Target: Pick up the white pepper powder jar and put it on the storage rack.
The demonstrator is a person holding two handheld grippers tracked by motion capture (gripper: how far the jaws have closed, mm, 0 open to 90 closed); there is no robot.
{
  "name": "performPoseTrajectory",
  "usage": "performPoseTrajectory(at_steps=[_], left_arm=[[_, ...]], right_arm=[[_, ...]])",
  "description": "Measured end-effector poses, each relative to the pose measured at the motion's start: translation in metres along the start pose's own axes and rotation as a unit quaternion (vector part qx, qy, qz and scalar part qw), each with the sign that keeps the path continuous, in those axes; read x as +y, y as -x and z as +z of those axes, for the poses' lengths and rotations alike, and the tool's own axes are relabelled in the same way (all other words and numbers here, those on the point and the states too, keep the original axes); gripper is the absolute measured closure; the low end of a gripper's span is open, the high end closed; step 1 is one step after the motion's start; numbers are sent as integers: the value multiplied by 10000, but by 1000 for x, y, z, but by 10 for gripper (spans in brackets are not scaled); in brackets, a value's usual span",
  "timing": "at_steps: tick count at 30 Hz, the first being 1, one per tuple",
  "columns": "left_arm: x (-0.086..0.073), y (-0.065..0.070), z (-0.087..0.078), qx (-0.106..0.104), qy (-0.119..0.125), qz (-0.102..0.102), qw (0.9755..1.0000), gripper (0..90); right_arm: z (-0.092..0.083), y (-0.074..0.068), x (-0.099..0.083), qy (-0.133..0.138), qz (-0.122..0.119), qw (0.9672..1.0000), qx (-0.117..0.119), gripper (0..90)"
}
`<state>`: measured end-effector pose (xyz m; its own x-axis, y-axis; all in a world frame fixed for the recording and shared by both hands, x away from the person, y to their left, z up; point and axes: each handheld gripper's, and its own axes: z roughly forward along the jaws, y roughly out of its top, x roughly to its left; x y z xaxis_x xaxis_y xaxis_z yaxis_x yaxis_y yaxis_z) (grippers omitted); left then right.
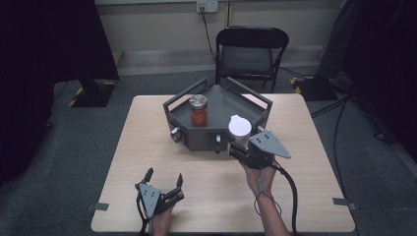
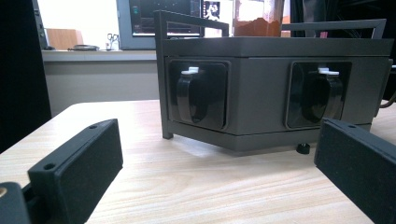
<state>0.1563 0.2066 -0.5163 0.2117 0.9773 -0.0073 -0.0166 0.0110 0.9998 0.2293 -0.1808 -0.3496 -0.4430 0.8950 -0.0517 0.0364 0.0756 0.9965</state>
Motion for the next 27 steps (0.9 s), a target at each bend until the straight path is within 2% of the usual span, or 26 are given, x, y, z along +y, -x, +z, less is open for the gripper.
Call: performPoseTrajectory(at_steps=[11,27], left_arm=[[0,0,0,4,-2,2,10000,5],[0,0,0,4,3,-3,10000,5]], right_arm=[[13,9,14,-29,48,10000,-16,304],[29,6,28,-21,-80,10000,-20,304]])
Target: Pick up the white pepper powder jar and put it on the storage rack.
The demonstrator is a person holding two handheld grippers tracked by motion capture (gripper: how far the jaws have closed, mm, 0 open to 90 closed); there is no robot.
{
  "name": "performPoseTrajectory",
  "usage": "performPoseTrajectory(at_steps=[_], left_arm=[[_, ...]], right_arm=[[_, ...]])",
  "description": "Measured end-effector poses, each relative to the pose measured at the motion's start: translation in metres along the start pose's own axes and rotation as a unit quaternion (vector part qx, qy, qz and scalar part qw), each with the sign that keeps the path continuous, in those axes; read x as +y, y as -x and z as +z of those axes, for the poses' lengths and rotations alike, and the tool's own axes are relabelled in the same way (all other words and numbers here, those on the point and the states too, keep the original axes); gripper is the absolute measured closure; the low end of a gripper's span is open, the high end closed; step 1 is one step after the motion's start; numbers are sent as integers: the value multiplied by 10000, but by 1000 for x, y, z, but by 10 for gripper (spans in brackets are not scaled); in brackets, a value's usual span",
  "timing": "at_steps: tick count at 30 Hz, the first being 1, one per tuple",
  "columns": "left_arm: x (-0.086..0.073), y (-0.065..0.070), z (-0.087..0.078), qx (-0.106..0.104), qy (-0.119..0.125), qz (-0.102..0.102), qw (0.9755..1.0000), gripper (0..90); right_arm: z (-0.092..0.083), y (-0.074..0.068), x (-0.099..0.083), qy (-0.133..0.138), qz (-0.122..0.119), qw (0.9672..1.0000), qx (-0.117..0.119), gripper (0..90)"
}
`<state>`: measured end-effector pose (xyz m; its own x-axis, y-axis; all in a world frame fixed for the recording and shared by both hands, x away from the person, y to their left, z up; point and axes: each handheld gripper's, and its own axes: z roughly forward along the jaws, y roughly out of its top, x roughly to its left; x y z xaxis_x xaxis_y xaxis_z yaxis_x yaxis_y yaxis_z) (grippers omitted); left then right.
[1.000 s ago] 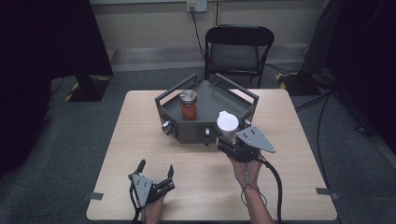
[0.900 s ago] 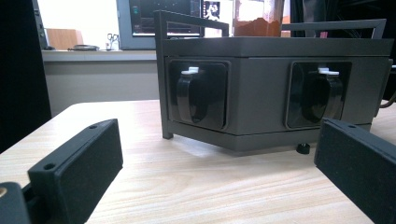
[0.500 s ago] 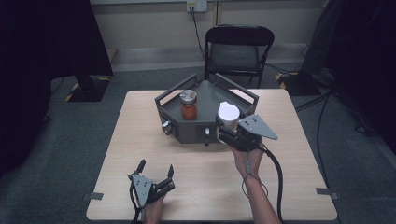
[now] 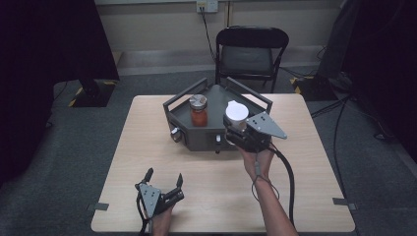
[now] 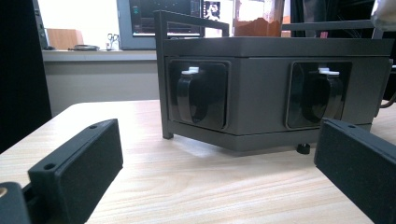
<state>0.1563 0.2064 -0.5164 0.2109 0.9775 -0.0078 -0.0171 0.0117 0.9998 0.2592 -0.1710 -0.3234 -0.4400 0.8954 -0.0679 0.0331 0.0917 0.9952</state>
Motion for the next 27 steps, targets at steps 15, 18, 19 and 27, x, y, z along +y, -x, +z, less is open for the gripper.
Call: performPoseTrajectory(at_steps=[15,18,19,27], left_arm=[[0,0,0,-2,4,1,10000,1],[0,0,0,-10,3,3,10000,1],[0,0,0,-9,4,2,10000,1],[0,0,0,-9,2,4,10000,1]], right_arm=[[26,-5,15,61,-236,9997,-90,304],[31,-5,17,51,-212,9997,-103,304],[32,-5,17,58,-203,9997,-105,304],[46,-4,14,93,-68,9997,-204,304]])
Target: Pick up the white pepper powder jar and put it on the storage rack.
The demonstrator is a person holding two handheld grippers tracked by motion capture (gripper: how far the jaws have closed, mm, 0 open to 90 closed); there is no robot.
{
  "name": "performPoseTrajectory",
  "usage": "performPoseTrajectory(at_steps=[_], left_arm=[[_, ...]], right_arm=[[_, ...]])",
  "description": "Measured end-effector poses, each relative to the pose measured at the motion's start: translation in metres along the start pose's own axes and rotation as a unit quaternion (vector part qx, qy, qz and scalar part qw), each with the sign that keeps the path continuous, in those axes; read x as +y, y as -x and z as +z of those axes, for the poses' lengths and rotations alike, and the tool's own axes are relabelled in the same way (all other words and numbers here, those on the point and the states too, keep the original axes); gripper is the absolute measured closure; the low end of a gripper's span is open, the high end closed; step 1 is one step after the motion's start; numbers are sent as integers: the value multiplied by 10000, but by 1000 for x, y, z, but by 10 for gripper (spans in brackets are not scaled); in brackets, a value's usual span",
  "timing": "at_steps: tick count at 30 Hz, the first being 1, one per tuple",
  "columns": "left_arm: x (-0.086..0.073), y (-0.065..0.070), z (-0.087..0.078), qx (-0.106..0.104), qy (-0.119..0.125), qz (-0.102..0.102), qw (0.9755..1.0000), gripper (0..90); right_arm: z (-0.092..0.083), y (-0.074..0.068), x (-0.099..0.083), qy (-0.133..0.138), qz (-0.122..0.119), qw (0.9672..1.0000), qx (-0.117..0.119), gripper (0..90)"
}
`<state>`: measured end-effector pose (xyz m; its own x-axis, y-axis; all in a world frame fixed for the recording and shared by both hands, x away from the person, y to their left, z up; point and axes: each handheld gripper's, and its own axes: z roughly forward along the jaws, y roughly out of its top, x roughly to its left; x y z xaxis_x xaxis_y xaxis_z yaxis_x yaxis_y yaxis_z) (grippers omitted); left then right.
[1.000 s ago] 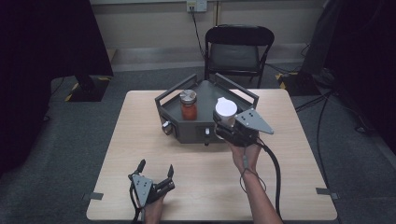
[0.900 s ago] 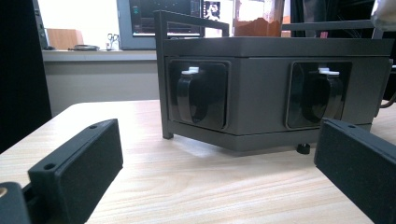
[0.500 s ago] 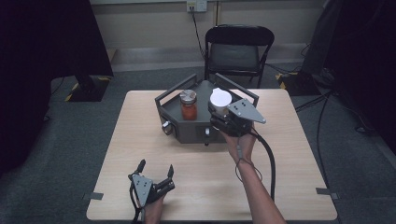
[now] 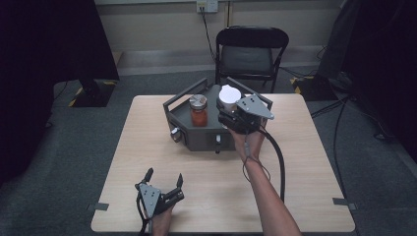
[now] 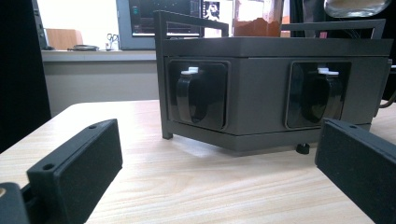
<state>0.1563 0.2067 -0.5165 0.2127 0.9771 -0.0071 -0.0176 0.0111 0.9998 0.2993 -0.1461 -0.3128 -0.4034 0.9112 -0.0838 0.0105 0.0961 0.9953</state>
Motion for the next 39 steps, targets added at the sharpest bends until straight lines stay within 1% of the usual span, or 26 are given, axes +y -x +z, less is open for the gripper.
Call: performPoseTrajectory(at_steps=[4,10,15,20,23,26,30,33,37,39], left_arm=[[0,0,0,0,0,-1,10000,1],[0,0,0,-1,-2,1,10000,1],[0,0,0,-1,-5,3,10000,1],[0,0,0,-8,-1,-1,10000,0],[0,0,0,-9,-1,1,10000,0],[0,0,0,-8,-1,0,10000,0],[0,0,0,-8,0,0,10000,0],[0,0,0,-8,-1,0,10000,1],[0,0,0,-8,-1,0,10000,1],[0,0,0,-7,0,-1,10000,1]], right_arm=[[7,0,3,-18,-1,10000,-41,304],[16,-2,2,-36,12,10000,-82,304],[29,-2,-2,-160,3,9997,-160,304],[37,-2,-7,-253,-19,9994,-230,304],[41,-1,-9,-309,61,9992,-231,304],[43,1,-11,-395,86,9989,-228,304],[46,1,-14,-447,131,9986,-245,304],[47,4,-15,-473,243,9983,-224,304],[47,5,-16,-514,191,9982,-253,304],[47,5,-17,-507,210,9981,-267,303]])
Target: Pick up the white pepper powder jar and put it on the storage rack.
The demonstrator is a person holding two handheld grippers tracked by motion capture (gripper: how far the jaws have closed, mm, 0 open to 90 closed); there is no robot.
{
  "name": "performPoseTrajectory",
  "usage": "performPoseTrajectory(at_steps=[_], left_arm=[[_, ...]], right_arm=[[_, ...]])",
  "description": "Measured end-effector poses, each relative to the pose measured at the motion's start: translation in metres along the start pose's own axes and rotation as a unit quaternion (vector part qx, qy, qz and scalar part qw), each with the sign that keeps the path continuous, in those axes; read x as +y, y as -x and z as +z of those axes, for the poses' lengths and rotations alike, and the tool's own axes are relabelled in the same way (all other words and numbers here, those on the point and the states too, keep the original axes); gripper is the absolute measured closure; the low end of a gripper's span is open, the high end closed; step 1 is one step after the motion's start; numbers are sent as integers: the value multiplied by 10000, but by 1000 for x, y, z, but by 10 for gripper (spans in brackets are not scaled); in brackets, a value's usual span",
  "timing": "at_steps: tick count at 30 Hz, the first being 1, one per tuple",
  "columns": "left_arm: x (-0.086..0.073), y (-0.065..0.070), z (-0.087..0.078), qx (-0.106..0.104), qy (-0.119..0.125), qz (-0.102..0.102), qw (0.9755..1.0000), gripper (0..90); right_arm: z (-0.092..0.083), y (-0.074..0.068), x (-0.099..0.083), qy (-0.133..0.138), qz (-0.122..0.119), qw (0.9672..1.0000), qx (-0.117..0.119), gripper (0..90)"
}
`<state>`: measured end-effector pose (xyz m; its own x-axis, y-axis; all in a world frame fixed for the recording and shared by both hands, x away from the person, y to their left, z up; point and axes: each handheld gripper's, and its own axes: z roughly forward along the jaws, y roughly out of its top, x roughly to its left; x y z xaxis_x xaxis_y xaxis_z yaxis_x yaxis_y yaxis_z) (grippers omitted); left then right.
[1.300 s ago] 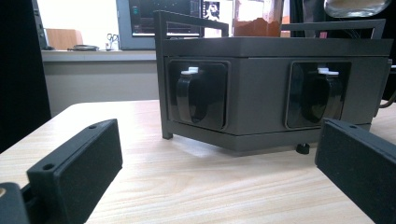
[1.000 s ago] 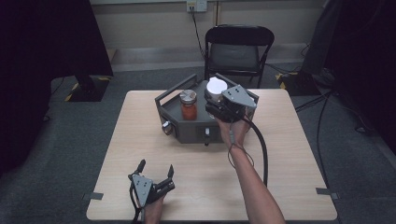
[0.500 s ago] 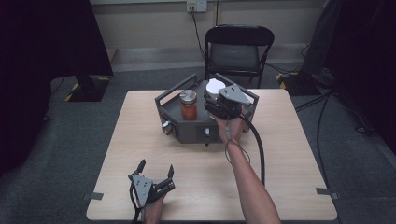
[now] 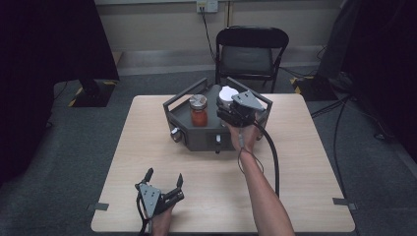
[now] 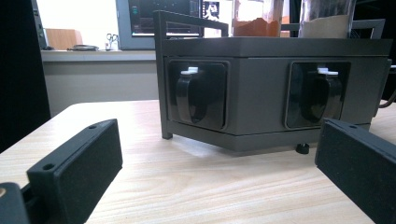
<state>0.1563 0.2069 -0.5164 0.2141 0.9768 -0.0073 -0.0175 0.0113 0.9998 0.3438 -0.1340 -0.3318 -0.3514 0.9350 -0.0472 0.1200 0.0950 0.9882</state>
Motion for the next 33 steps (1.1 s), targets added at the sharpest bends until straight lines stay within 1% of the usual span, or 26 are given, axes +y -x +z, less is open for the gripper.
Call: performPoseTrajectory(at_steps=[5,8,11,15,23,29,30,31,33], left_arm=[[0,0,0,0,-1,0,10000,2],[0,0,0,0,-1,1,10000,2],[0,0,0,1,-2,1,10000,2],[0,0,0,1,-2,0,10000,2],[0,0,0,1,-2,0,10000,3],[0,0,0,1,-1,0,10000,2],[0,0,0,1,-1,-1,10000,3],[0,0,0,1,-2,0,10000,2],[0,0,0,1,-2,1,10000,2]], right_arm=[[1,1,-1,8,73,10000,-9,303],[0,1,3,-81,67,9999,-9,302],[0,5,2,-79,140,9999,31,302],[0,2,2,-70,102,9999,3,302],[0,7,3,-88,124,9999,71,300],[0,8,2,-75,149,9998,82,294],[0,8,2,-81,155,9998,86,281],[0,8,2,-79,132,9998,83,240],[1,4,0,-8,79,10000,-16,118]])
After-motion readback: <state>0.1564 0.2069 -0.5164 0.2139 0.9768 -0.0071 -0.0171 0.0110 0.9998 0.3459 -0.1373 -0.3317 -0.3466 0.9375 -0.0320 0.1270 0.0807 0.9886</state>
